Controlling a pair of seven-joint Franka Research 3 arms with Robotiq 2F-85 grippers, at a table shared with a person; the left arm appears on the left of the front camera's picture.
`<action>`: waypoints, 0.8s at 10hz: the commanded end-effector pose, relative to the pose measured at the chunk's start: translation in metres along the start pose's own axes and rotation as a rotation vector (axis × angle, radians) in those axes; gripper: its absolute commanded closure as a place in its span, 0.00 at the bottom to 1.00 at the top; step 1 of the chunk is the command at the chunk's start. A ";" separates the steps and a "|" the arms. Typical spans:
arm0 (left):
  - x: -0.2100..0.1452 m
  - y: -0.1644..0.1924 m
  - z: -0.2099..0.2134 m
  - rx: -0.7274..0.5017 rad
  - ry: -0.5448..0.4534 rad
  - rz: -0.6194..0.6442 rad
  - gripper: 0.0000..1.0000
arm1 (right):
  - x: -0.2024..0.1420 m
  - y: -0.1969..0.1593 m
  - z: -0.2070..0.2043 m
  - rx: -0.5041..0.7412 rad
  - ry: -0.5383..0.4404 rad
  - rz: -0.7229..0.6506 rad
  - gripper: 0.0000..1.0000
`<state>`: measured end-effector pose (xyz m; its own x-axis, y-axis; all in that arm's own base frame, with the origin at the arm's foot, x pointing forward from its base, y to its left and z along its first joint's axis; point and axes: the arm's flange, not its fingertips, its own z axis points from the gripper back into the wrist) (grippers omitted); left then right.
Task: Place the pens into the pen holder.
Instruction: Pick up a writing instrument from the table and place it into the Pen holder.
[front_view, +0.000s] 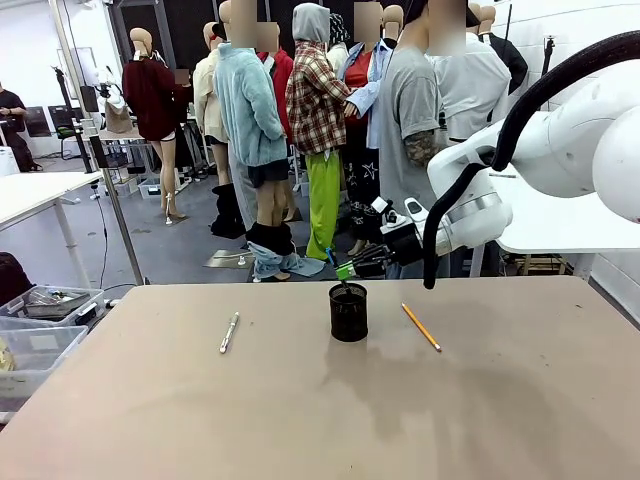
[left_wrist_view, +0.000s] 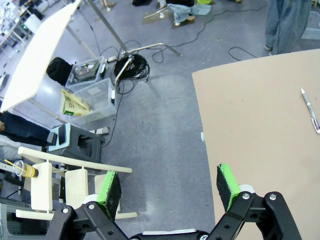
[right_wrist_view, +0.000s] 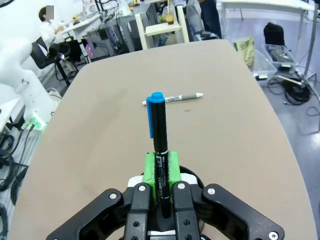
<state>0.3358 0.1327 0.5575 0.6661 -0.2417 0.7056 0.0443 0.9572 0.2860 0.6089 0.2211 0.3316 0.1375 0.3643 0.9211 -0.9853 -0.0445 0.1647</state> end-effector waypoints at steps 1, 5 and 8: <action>0.000 0.002 -0.002 0.015 -0.007 -0.013 0.00 | -0.005 0.006 0.004 0.008 0.064 -0.011 0.51; 0.000 0.002 -0.002 0.015 -0.007 -0.013 0.00 | 0.009 0.043 0.051 -0.194 0.212 -0.095 0.40; 0.000 0.002 -0.002 0.015 -0.007 -0.013 0.00 | 0.041 0.067 0.098 -0.420 0.484 -0.305 0.40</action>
<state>0.3357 0.1329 0.5576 0.6658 -0.2415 0.7059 0.0440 0.9572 0.2859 0.5682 0.1314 0.4085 0.3279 0.6418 0.6932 -0.9195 0.3853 0.0781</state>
